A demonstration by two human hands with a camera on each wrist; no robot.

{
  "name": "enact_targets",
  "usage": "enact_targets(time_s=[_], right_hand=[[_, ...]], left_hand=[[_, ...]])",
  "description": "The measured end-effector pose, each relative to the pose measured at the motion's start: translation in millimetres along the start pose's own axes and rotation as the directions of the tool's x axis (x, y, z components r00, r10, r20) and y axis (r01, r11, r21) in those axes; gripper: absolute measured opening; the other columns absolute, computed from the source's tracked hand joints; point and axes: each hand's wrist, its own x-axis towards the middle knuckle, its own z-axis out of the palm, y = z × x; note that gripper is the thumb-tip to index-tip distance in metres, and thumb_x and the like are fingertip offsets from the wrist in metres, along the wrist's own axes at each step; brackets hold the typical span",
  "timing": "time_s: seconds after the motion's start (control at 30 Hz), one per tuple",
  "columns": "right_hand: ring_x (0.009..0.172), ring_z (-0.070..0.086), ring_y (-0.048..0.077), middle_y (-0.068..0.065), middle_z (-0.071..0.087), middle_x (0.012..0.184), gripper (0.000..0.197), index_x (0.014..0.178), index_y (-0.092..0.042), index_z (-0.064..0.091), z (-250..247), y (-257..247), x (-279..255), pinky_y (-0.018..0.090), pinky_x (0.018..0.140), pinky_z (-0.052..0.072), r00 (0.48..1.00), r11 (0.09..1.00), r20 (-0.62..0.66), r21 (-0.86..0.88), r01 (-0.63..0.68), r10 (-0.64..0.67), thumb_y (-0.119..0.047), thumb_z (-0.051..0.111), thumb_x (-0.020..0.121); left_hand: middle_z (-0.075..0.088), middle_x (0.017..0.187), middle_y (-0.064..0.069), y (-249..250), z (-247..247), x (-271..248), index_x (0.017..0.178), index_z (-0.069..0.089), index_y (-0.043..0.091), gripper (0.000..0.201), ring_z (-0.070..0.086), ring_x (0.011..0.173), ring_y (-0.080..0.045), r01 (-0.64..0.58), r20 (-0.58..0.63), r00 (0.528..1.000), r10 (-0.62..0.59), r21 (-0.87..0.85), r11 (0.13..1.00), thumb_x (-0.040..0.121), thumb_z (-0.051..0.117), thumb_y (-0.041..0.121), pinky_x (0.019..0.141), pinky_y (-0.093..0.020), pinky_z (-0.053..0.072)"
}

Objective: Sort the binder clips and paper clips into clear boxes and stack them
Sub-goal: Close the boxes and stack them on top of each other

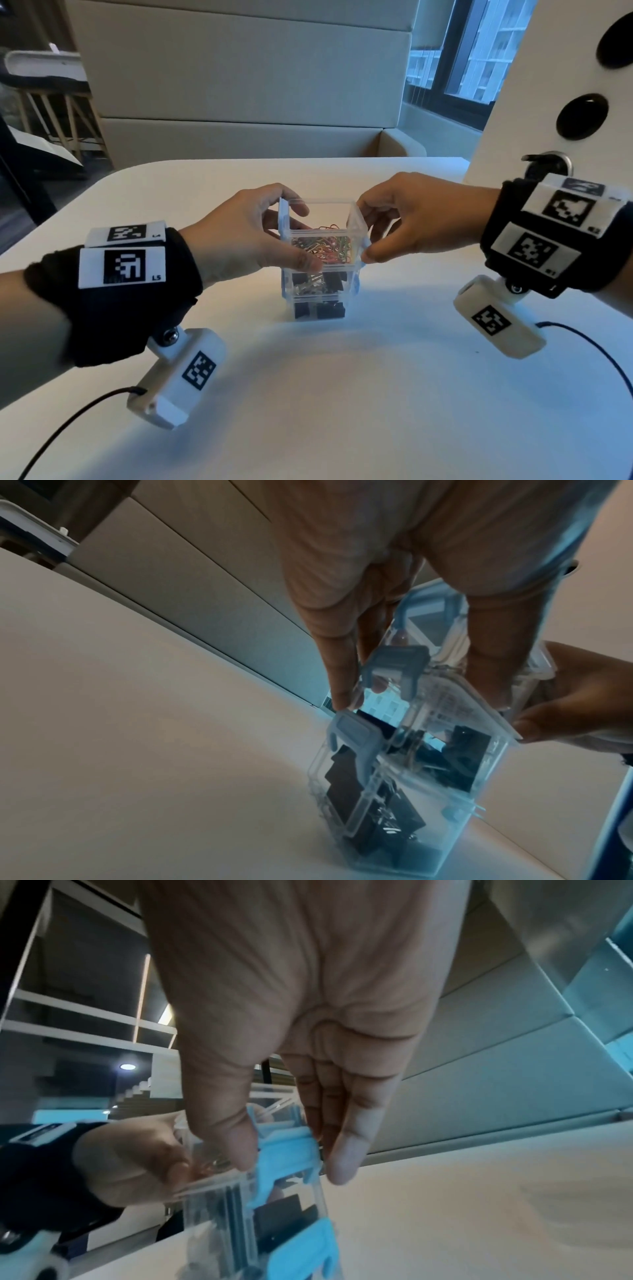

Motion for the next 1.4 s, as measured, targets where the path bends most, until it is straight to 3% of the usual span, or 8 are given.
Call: enact_targets(time_s=[0.3, 0.5, 0.7, 0.9, 1.07, 1.17, 1.27, 1.4], right_hand=[[0.069, 0.068, 0.012, 0.000, 0.074, 0.078, 0.036, 0.095, -0.017, 0.068, -9, -4, -2, 0.039, 0.078, 0.059, 0.999, 0.998, -0.027, -0.047, -0.033, 0.032, -0.030, 0.068, 0.062], [0.079, 0.076, 0.028, 0.020, 0.076, 0.085, 0.015, 0.095, 0.008, 0.066, -10, -2, -5, 0.033, 0.075, 0.062, 0.973, 0.843, 0.008, 0.498, -0.205, 0.232, -0.004, 0.066, 0.086], [0.085, 0.074, 0.036, 0.029, 0.073, 0.089, 0.017, 0.096, 0.009, 0.066, -10, -7, -8, 0.032, 0.071, 0.062, 0.960, 0.740, 0.001, 0.637, -0.217, 0.281, 0.010, 0.051, 0.088], [0.077, 0.075, 0.037, 0.032, 0.072, 0.092, 0.029, 0.103, 0.000, 0.060, -17, -10, 0, 0.036, 0.065, 0.063, 0.958, 0.700, 0.061, 0.670, -0.248, 0.280, 0.013, 0.041, 0.086], [0.079, 0.074, 0.031, 0.022, 0.075, 0.090, 0.022, 0.106, -0.006, 0.058, -24, 3, 14, 0.040, 0.071, 0.062, 0.944, 0.830, 0.032, 0.466, -0.306, 0.330, 0.004, 0.045, 0.090], [0.096, 0.065, 0.024, 0.011, 0.070, 0.110, 0.029, 0.118, -0.011, 0.060, -22, 29, 34, 0.039, 0.087, 0.056, 0.945, 0.946, -0.048, -0.028, -0.324, 0.323, -0.008, 0.058, 0.089], [0.126, 0.049, 0.022, 0.003, 0.051, 0.141, 0.060, 0.141, -0.021, 0.043, -13, 54, 52, 0.035, 0.105, 0.039, 0.923, 0.841, 0.076, -0.444, -0.308, 0.377, -0.021, 0.067, 0.086], [0.135, 0.040, 0.026, 0.006, 0.034, 0.155, 0.100, 0.153, -0.029, 0.013, 2, 85, 76, 0.039, 0.108, 0.037, 0.870, 0.796, 0.179, -0.518, -0.314, 0.460, -0.023, 0.078, 0.077]], left_hand=[[0.076, 0.094, -0.002, -2, 0, 0, 0.103, 0.058, 0.018, 0.061, 0.073, 0.083, -0.014, -0.006, -0.013, 1.000, 0.006, -0.001, 1.000, 0.051, 0.089, 0.015, 0.083, -0.039, 0.059], [0.076, 0.095, -0.003, -3, 0, 1, 0.103, 0.057, 0.017, 0.060, 0.073, 0.086, -0.017, -0.015, -0.001, 1.000, 0.015, -0.001, 1.000, 0.052, 0.089, 0.013, 0.084, -0.041, 0.058], [0.076, 0.093, -0.005, -4, 0, 2, 0.102, 0.057, 0.016, 0.060, 0.074, 0.085, -0.021, -0.031, -0.008, 0.999, 0.031, 0.001, 1.000, 0.052, 0.089, 0.012, 0.074, -0.034, 0.058], [0.076, 0.094, -0.004, -3, 1, 3, 0.102, 0.056, 0.015, 0.058, 0.074, 0.086, -0.021, -0.029, 0.008, 1.000, 0.029, 0.017, 0.999, 0.054, 0.089, 0.010, 0.084, -0.040, 0.058], [0.075, 0.098, -0.004, -4, 1, 5, 0.103, 0.056, 0.018, 0.062, 0.073, 0.089, -0.021, -0.037, 0.009, 0.999, 0.037, 0.000, 0.999, 0.051, 0.090, 0.016, 0.088, -0.045, 0.056], [0.073, 0.104, -0.005, -5, 2, 8, 0.108, 0.055, 0.023, 0.074, 0.072, 0.093, -0.024, -0.044, 0.002, 0.999, 0.044, -0.030, 0.999, 0.042, 0.089, 0.029, 0.091, -0.047, 0.055], [0.067, 0.115, -0.004, -5, -1, 11, 0.116, 0.054, 0.032, 0.088, 0.071, 0.096, -0.027, -0.058, -0.010, 0.998, 0.057, -0.089, 0.994, 0.036, 0.089, 0.042, 0.091, -0.048, 0.054], [0.064, 0.121, -0.002, -6, -8, 10, 0.118, 0.056, 0.035, 0.072, 0.071, 0.096, -0.020, -0.104, -0.025, 0.994, 0.102, -0.115, 0.988, 0.051, 0.083, 0.033, 0.085, -0.033, 0.058]])
